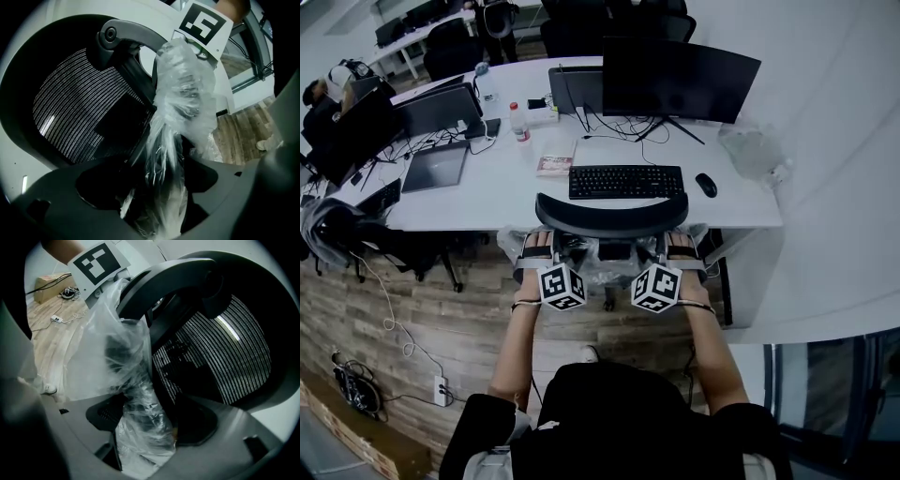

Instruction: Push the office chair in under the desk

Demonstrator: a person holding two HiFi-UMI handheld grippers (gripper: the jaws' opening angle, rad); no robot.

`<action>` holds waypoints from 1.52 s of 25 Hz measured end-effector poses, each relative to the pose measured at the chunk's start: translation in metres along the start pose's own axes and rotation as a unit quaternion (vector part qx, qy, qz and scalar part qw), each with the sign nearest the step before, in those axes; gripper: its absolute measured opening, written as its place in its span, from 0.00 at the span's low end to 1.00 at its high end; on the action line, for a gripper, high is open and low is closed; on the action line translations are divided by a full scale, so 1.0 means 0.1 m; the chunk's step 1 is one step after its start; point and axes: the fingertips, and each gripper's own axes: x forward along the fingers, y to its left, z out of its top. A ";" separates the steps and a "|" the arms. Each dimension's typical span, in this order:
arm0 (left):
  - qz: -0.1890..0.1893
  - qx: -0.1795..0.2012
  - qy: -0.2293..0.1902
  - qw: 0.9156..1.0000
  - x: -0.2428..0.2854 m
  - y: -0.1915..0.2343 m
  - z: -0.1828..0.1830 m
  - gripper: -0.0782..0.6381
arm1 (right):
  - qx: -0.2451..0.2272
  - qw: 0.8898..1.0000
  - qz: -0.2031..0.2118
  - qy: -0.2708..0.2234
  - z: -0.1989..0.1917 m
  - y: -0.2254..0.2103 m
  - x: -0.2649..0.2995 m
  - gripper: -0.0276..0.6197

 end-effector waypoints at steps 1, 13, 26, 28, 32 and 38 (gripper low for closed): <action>-0.001 0.000 -0.002 1.000 0.01 0.01 -0.01 0.66 | 0.001 1.000 0.000 0.002 0.01 -0.01 0.01 0.55; -0.001 0.003 -0.011 1.000 0.16 0.18 -0.14 0.66 | 0.011 1.000 -0.012 0.009 0.13 -0.07 0.19 0.55; 0.006 0.002 -0.021 1.000 0.27 0.28 -0.17 0.67 | 0.017 1.000 -0.018 0.009 0.16 -0.16 0.33 0.55; 0.007 0.002 -0.022 1.000 0.28 0.30 -0.17 0.67 | 0.018 1.000 -0.019 0.006 0.16 -0.17 0.34 0.55; 0.008 0.002 -0.023 1.000 0.30 0.30 -0.16 0.67 | 0.017 1.000 -0.017 0.005 0.15 -0.18 0.35 0.55; 0.012 0.002 -0.023 1.000 0.29 0.29 -0.18 0.67 | 0.018 1.000 -0.020 0.002 0.16 -0.16 0.35 0.55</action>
